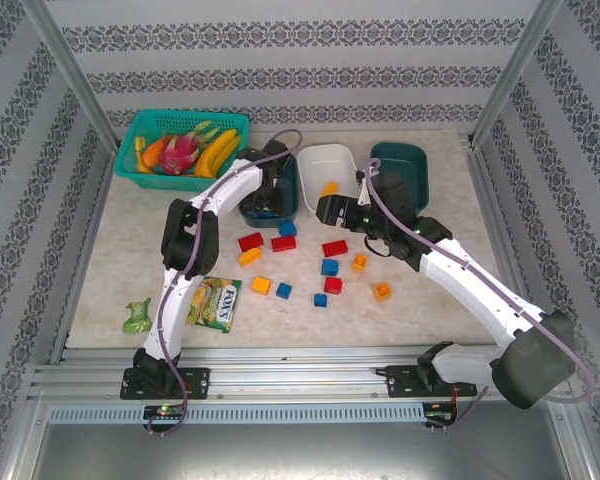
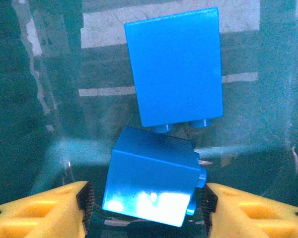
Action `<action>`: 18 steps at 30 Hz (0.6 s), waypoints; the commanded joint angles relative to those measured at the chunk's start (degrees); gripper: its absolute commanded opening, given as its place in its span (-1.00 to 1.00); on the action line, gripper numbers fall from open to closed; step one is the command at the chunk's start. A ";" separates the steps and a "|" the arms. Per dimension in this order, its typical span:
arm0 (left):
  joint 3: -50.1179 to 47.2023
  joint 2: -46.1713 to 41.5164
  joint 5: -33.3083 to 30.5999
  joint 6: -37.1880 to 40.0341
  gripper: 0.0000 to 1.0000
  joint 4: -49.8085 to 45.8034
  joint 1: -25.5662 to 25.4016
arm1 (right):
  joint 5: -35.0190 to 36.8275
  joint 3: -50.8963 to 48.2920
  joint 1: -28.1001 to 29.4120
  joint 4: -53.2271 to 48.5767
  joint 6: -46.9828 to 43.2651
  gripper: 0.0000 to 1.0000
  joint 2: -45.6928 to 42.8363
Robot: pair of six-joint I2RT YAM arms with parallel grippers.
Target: Sort the legos into containers by color
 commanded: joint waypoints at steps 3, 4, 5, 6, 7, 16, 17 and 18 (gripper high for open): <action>4.42 -3.74 -0.42 -0.90 0.27 -2.67 0.69 | 2.25 0.56 -0.79 -2.91 -1.24 0.79 -1.32; 5.01 -5.00 -0.34 -1.36 0.30 -2.73 0.65 | 3.15 0.97 -0.85 -3.89 -1.57 0.79 -1.50; 5.25 -6.16 -0.20 -1.88 0.32 -2.66 0.70 | 4.10 1.49 -0.98 -5.07 -1.94 0.79 -1.49; 5.11 -7.80 0.06 -2.55 0.35 -2.44 0.68 | 4.94 2.32 -0.98 -6.65 -2.50 0.79 -1.42; 4.75 -9.64 0.53 -3.25 0.37 -2.17 0.53 | 5.70 3.23 -0.97 -8.38 -3.20 0.79 -1.26; -27.96 -39.83 12.45 -12.15 0.64 23.44 0.28 | 8.47 5.39 0.43 -22.41 -2.16 0.67 4.32; -31.94 -42.27 13.89 -13.07 0.64 25.67 0.03 | 7.88 5.52 0.47 -22.49 -2.30 0.67 5.59; -36.01 -45.26 15.49 -13.85 0.64 27.61 -0.44 | 7.12 6.08 0.57 -22.49 -3.36 0.67 7.29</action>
